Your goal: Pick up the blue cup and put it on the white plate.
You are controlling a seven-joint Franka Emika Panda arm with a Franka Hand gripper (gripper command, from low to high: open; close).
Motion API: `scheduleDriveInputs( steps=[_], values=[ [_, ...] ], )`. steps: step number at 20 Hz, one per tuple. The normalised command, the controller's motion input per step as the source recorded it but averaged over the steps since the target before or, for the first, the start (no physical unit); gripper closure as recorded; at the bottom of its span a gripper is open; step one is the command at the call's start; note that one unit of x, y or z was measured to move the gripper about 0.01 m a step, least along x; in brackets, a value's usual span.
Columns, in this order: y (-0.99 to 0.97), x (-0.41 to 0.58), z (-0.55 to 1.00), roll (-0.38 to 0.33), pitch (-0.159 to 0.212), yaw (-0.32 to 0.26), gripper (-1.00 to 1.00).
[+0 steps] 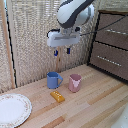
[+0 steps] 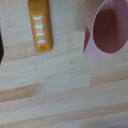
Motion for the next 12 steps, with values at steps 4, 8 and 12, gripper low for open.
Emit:
scheduleDriveInputs(
  steps=[4, 8, 12],
  values=[
    [-0.24, 0.440, -0.30, 0.010, 0.123, 0.153, -1.00],
    [-0.27, 0.445, -0.28, 0.000, 0.116, 0.157, -1.00],
    [-0.20, 0.416, -0.29, 0.000, 0.100, 0.151, -1.00]
  ],
)
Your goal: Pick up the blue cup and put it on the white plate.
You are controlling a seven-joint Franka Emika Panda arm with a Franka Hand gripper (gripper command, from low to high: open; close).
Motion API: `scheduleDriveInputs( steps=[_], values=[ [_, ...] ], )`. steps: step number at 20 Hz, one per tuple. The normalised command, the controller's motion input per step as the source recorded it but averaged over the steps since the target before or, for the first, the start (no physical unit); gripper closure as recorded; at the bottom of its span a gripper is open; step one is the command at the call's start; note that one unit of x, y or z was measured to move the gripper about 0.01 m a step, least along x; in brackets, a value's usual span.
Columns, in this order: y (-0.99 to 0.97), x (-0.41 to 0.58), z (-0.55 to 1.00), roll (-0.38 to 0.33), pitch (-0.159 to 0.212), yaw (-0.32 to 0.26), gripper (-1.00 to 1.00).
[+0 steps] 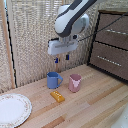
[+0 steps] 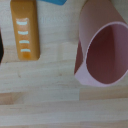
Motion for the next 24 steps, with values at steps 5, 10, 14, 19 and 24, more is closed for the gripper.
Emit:
scheduleDriveInputs(
  steps=[5, 10, 14, 19, 24],
  values=[
    [-0.09, 0.473, -0.29, -0.016, 0.050, 0.154, -1.00],
    [-0.03, 0.456, -0.27, -0.028, 0.010, 0.126, -1.00],
    [0.00, 0.331, -0.30, -0.029, 0.021, 0.016, -1.00],
    [0.00, 0.293, -0.32, -0.029, 0.021, -0.032, -1.00],
    [0.00, 0.261, -0.23, -0.003, 0.039, -0.099, 1.00]
  ],
)
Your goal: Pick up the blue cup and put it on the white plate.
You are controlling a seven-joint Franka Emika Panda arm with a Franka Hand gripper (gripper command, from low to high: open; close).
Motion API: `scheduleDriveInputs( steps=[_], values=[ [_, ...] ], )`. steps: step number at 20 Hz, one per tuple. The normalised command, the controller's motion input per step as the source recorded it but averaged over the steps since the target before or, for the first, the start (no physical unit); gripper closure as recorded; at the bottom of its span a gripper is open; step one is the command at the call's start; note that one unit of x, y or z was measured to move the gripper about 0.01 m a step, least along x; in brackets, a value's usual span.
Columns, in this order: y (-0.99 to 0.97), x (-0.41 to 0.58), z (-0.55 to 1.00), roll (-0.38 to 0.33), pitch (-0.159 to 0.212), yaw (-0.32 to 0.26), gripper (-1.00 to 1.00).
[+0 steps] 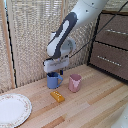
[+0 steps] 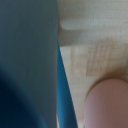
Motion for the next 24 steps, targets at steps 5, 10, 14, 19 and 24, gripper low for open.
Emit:
scheduleDriveInputs(
  steps=[5, 10, 14, 19, 24],
  values=[
    [0.00, 0.085, -0.10, 0.000, 0.038, -0.155, 1.00],
    [0.00, 0.012, 0.00, 0.000, 0.014, -0.240, 1.00],
    [0.00, -0.046, -0.01, -0.006, 0.000, -0.089, 1.00],
    [0.02, -0.197, 0.01, -0.035, 0.003, 0.000, 1.00],
    [0.13, -0.276, 0.65, 0.000, 0.092, -0.055, 1.00]
  ],
)
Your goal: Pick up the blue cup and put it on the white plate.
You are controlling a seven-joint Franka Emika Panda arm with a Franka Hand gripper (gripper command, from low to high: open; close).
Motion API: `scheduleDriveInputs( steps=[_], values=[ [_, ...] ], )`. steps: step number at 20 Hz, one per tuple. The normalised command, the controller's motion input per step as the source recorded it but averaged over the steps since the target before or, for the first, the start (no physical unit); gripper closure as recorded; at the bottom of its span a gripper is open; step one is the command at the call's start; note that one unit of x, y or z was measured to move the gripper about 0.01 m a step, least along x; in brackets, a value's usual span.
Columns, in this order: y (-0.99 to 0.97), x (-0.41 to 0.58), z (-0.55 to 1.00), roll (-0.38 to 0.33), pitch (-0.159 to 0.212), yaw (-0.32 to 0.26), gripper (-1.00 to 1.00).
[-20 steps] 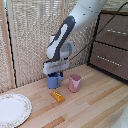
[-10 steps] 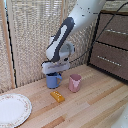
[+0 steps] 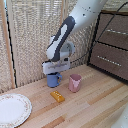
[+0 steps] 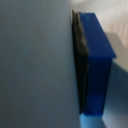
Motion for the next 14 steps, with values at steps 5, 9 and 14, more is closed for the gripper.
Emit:
scheduleDriveInputs(
  steps=[5, 9, 14],
  values=[
    [0.38, -0.097, 0.93, -0.001, 0.076, -0.020, 1.00],
    [0.63, 0.000, 0.88, 0.000, 0.083, 0.000, 1.00],
    [0.83, -0.073, 0.63, 0.004, 0.010, 0.000, 1.00]
  ],
)
